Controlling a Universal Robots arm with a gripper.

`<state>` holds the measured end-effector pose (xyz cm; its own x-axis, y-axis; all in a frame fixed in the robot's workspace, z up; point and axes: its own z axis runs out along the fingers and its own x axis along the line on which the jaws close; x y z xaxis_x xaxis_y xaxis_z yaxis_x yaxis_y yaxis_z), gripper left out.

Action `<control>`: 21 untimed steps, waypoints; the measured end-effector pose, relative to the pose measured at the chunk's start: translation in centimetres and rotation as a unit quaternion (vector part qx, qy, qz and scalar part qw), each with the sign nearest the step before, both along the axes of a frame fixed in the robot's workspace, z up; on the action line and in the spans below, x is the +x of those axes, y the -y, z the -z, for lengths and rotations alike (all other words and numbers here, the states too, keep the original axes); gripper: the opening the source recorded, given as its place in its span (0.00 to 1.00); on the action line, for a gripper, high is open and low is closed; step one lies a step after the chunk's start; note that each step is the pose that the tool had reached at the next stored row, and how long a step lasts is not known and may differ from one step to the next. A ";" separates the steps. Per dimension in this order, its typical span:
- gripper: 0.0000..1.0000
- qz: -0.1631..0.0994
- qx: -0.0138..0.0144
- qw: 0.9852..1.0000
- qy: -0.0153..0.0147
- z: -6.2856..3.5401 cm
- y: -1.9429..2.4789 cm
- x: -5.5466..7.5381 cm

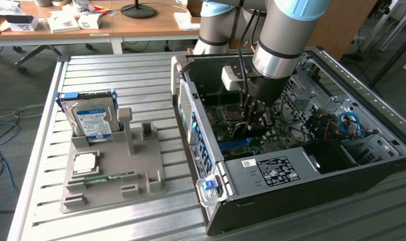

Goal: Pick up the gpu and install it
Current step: 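Insert the gpu into the slot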

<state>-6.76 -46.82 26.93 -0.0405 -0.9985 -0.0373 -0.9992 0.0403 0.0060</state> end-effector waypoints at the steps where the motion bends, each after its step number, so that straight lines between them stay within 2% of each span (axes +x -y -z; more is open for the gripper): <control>1: 0.26 0.000 0.000 1.000 0.000 0.00 0.00 0.0; 21: 0.26 0.000 0.000 1.000 0.000 0.34 0.01 -0.1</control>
